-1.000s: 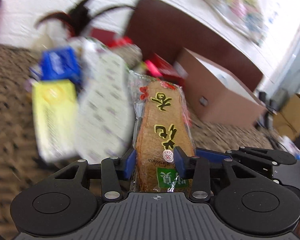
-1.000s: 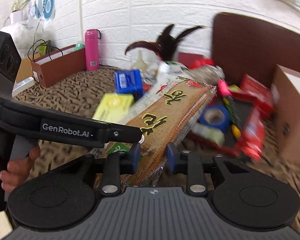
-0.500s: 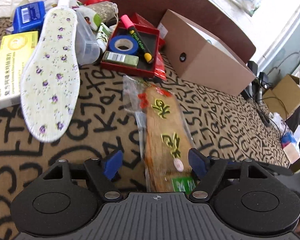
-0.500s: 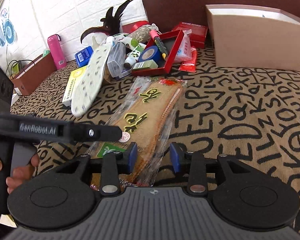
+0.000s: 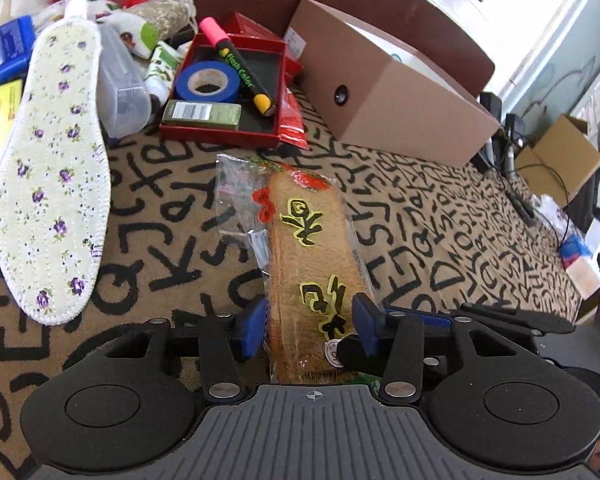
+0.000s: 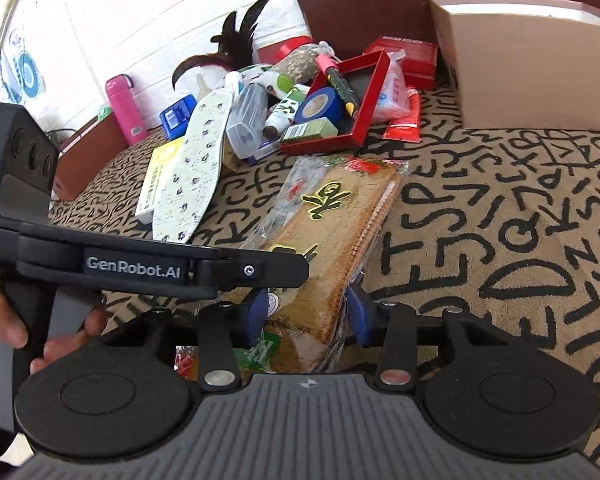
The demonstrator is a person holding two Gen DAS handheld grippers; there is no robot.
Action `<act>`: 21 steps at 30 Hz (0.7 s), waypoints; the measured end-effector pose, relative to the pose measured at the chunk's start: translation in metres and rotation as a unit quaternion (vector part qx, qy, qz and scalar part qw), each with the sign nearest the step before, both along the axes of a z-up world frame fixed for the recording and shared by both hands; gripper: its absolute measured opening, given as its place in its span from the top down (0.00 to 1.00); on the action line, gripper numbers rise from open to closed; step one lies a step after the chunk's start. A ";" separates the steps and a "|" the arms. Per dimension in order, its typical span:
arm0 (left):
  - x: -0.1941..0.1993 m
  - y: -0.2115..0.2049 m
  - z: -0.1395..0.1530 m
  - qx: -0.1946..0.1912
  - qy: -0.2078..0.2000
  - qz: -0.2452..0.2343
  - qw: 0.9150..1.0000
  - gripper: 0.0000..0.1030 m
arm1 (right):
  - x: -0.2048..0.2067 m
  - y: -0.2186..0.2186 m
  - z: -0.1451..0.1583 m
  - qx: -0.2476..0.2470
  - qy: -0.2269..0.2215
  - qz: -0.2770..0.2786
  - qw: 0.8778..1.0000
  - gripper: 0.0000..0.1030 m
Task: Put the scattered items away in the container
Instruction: 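Reach the left gripper to the bagged tan insole and grasp it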
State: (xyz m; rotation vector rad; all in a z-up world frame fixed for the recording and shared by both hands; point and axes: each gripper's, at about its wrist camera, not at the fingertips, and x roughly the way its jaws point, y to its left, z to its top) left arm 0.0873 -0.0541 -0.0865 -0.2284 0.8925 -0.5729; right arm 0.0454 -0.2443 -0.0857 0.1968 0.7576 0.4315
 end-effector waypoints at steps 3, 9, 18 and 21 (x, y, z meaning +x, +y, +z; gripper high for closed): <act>0.002 0.000 -0.001 -0.006 0.003 0.001 1.000 0.38 | 0.002 -0.004 -0.003 0.016 0.006 -0.006 1.000 0.53; 0.000 -0.009 0.000 0.015 -0.009 0.003 1.000 0.38 | 0.005 0.001 -0.006 0.012 -0.001 -0.009 1.000 0.50; -0.019 -0.010 0.008 0.010 -0.004 0.025 1.000 0.50 | -0.011 -0.005 0.003 0.011 0.008 -0.024 1.000 0.69; -0.026 -0.015 0.015 0.005 -0.015 0.021 1.000 0.52 | -0.020 -0.010 0.009 0.009 0.002 -0.030 0.999 0.71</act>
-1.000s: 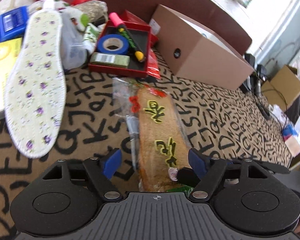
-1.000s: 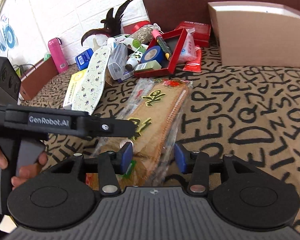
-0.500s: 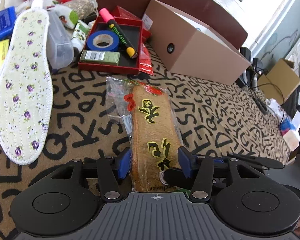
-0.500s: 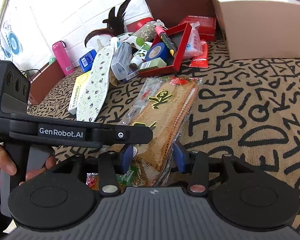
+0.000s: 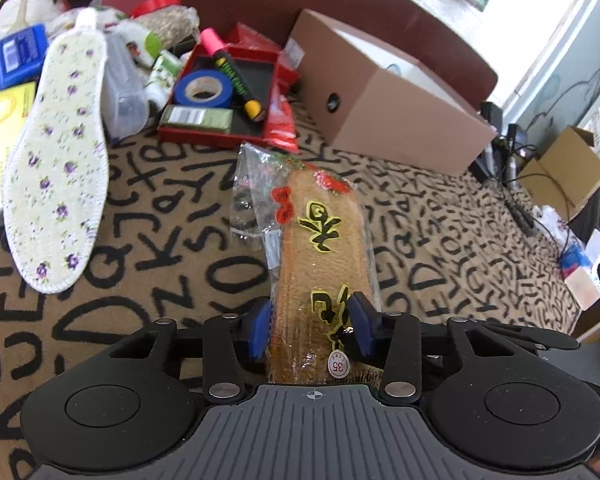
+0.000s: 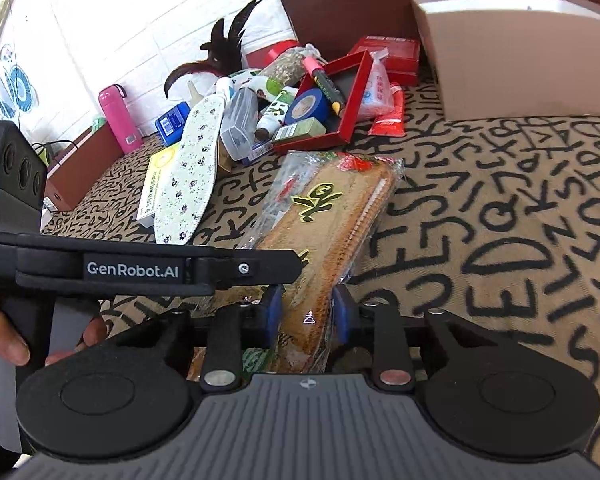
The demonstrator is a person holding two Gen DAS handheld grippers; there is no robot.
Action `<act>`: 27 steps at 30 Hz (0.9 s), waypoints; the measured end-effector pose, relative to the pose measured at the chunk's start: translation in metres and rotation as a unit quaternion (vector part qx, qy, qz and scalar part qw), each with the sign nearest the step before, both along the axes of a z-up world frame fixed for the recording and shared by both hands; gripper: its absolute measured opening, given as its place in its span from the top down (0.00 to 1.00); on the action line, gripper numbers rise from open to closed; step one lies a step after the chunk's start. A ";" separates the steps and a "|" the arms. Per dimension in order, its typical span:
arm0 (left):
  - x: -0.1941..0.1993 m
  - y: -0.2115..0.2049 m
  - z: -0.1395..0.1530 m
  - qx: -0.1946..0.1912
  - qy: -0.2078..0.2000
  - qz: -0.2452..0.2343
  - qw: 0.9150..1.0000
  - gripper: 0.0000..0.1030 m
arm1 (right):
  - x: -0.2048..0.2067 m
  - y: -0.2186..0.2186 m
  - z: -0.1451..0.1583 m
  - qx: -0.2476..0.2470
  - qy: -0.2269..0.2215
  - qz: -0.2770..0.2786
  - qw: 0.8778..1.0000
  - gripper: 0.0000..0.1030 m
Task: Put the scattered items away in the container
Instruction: 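Lift the bagged insole with the left gripper over the cardboard box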
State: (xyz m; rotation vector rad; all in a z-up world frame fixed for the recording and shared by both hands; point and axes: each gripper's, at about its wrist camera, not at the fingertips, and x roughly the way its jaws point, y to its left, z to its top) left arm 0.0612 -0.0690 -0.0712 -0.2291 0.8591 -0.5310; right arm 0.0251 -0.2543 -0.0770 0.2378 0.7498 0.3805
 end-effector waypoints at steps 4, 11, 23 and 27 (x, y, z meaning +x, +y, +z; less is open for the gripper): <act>0.000 -0.009 0.019 -0.014 -0.019 -0.012 1.000 0.55 | -0.011 -0.010 0.015 -0.007 -0.026 -0.014 1.000 0.75; 0.023 -0.036 0.069 -0.048 -0.074 -0.026 0.996 0.55 | -0.008 -0.033 0.061 -0.033 -0.106 -0.031 0.993 0.75; 0.125 -0.097 0.159 -0.077 -0.176 -0.024 0.981 0.53 | 0.080 -0.079 0.150 -0.080 -0.234 -0.065 0.967 0.75; 0.170 -0.115 0.166 -0.084 -0.183 -0.012 0.979 0.53 | 0.123 -0.099 0.164 -0.089 -0.249 -0.065 0.962 0.75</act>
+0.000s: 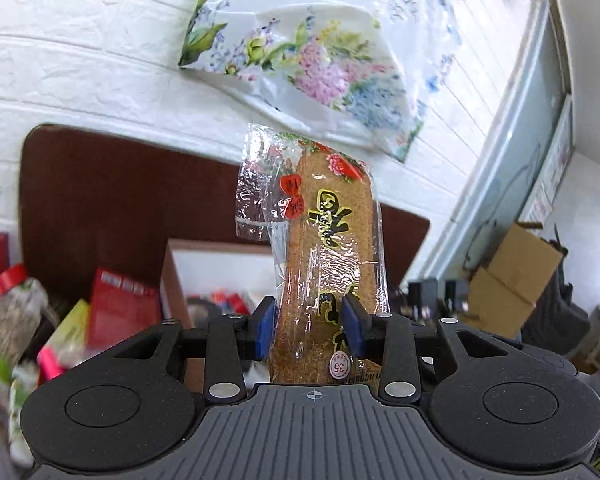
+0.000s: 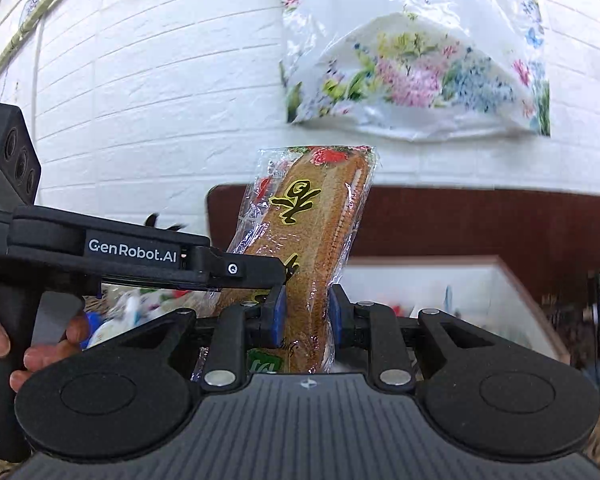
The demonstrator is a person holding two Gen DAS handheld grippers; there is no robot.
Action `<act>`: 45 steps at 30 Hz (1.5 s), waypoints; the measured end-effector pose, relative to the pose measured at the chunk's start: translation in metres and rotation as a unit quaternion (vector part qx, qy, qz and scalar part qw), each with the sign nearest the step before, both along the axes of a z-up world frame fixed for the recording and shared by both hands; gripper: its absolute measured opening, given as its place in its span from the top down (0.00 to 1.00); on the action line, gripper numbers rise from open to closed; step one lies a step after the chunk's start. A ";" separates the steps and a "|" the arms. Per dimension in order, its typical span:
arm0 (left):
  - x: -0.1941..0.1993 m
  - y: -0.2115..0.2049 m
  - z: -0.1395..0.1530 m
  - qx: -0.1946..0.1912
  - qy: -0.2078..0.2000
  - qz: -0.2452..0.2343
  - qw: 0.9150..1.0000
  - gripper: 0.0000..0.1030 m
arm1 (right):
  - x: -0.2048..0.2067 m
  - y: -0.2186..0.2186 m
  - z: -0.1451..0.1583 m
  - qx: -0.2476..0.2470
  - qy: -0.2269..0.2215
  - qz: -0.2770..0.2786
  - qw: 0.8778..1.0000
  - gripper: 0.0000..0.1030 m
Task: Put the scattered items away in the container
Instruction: 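Lift the bagged insole with the left gripper over the cardboard box, then lower the bagged insole into the box and open the left gripper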
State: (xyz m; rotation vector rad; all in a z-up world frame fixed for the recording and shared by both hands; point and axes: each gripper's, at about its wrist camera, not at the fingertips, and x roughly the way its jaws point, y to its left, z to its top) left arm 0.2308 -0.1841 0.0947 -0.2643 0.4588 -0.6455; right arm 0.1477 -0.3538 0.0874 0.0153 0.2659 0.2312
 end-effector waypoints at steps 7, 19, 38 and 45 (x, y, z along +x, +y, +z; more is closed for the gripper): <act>0.072 -0.028 -0.016 -0.004 0.011 0.013 1.000 0.54 | 0.073 -0.034 -0.005 -0.016 -0.003 0.006 1.000 0.75; 0.118 -0.048 -0.091 0.007 0.115 0.007 0.993 0.00 | 0.135 -0.056 -0.075 -0.044 0.089 0.013 0.995 0.63; 0.051 -0.033 -0.061 0.035 0.068 -0.002 0.997 0.00 | 0.088 -0.032 -0.056 -0.062 0.057 0.003 0.996 0.02; -0.015 0.011 -0.052 0.000 0.054 0.022 0.998 0.00 | 0.040 -0.007 -0.035 -0.066 0.031 0.026 0.997 0.01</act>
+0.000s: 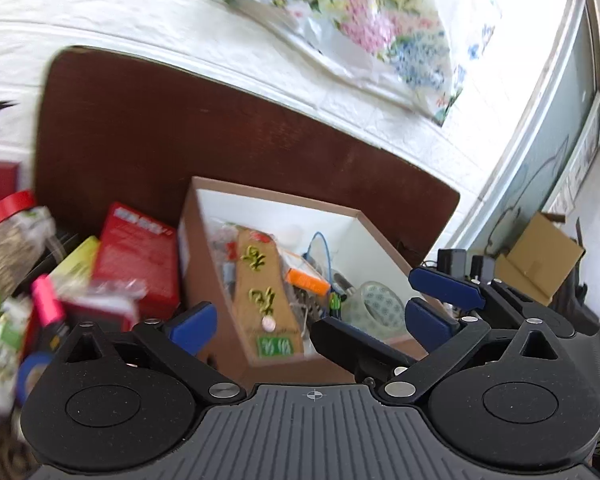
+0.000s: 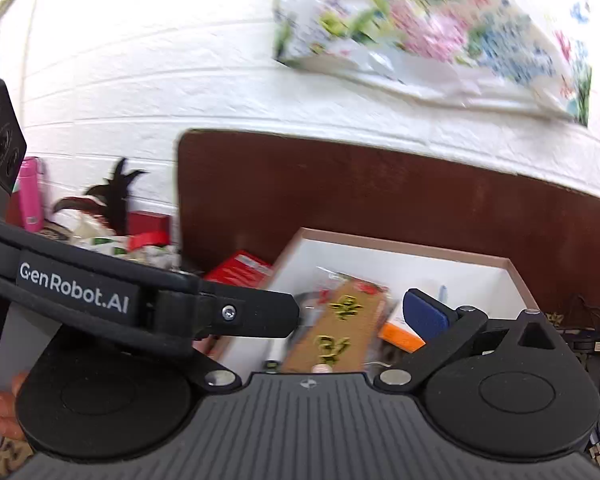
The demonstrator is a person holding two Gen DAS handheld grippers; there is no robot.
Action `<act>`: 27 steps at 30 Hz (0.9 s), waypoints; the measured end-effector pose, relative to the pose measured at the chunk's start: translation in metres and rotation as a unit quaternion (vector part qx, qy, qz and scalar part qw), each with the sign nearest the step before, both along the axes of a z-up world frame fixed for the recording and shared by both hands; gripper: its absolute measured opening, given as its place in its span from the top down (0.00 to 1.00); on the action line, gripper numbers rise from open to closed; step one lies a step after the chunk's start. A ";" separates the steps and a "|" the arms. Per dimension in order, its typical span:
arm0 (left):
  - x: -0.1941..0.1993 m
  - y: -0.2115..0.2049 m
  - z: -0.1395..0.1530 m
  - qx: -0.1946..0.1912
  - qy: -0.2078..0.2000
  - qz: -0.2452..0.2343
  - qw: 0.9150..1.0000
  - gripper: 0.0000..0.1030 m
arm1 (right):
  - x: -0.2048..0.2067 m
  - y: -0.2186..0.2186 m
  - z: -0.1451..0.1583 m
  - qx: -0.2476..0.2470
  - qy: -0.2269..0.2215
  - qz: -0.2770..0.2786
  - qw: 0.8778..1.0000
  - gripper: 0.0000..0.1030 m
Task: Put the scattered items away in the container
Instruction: 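Reach the left gripper to the white floral insole and grasp its heel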
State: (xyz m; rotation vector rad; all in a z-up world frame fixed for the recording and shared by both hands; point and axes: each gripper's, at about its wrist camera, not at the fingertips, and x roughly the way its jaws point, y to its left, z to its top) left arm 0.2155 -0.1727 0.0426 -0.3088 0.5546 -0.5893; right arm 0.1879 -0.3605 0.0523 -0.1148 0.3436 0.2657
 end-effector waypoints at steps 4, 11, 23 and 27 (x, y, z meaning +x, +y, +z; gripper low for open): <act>-0.046 0.034 -0.013 -0.012 0.001 0.021 1.000 0.00 | -0.034 0.027 -0.005 0.006 -0.004 0.027 1.000 0.01; -0.115 0.107 -0.058 -0.012 0.037 0.074 0.996 0.00 | -0.087 0.091 -0.046 0.019 0.017 0.077 0.997 0.01; -0.149 0.216 -0.096 0.006 0.056 0.180 0.982 0.00 | -0.116 0.183 -0.099 0.076 0.104 0.142 0.981 0.01; -0.129 0.239 -0.103 0.007 0.048 0.206 0.977 0.00 | -0.106 0.193 -0.106 0.084 0.123 0.132 0.980 0.01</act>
